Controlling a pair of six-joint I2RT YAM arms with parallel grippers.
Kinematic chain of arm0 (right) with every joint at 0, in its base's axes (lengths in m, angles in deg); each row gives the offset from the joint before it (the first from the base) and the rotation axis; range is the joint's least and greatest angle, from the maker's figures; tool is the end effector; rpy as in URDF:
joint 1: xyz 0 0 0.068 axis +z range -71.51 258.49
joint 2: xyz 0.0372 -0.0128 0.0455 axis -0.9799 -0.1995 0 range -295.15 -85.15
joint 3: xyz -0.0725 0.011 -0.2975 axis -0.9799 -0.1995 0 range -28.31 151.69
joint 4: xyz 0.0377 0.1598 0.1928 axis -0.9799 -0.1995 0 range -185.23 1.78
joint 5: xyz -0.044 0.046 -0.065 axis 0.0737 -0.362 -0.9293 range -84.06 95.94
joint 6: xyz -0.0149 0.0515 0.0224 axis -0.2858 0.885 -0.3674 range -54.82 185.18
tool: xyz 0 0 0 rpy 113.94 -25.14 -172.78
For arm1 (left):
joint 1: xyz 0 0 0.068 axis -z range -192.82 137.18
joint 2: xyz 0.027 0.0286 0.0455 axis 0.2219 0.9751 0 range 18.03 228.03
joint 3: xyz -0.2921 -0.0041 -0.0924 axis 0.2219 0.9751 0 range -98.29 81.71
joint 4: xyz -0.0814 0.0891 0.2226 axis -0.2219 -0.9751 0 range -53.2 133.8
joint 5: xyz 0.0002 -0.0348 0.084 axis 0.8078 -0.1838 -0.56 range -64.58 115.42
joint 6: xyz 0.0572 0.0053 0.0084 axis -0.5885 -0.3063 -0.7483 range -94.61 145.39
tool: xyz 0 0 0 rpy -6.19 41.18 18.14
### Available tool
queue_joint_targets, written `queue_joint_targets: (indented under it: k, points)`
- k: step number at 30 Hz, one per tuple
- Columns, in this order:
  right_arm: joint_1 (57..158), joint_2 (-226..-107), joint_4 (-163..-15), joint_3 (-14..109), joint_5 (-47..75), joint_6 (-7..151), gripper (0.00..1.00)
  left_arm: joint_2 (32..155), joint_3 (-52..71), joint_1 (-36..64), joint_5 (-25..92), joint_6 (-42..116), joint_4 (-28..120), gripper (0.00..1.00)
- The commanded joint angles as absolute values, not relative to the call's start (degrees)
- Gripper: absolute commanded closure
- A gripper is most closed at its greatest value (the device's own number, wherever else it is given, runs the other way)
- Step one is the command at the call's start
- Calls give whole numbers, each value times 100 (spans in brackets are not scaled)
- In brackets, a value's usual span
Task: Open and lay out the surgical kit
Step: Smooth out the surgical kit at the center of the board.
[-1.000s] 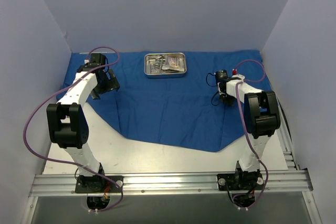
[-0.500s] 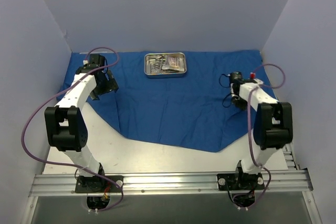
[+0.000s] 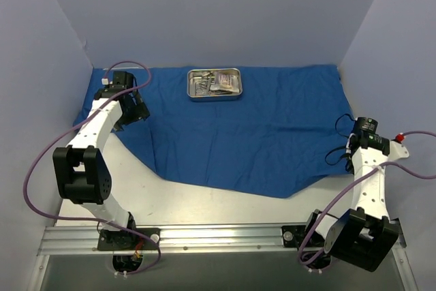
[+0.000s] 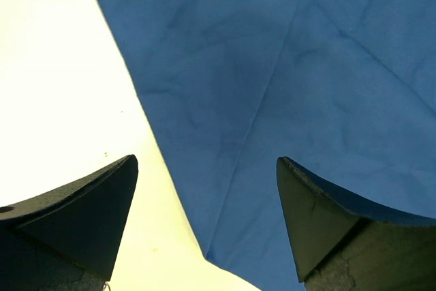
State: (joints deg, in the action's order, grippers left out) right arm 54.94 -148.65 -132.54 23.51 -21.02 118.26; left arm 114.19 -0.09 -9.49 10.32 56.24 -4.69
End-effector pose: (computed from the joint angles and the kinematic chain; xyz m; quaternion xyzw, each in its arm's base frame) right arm 0.1687 -0.0942 0.2995 0.6301 0.6874 -0.1431 0.3317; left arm 0.3478 -0.0094 0.3084 -0.2592 0.9286 0.0537 0.2599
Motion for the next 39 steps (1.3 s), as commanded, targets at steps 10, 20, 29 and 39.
queue_joint_targets:
  k: [10,20,29,39]
  points:
    - [5810,-14202,-15028,3181,-4178,12565,42,11049,102,-965,520,5852,-630,9]
    - [6371,-14438,-12632,2979,-2013,9991,13,11812,-468,-825,643,5852,-639,7]
    - [8154,-15596,-11109,2627,-724,9735,12,13384,-2407,-640,65,5931,-682,8]
    - [9536,-16592,-10510,2856,-619,9630,9,15407,-4783,-649,-683,5765,-1078,15]
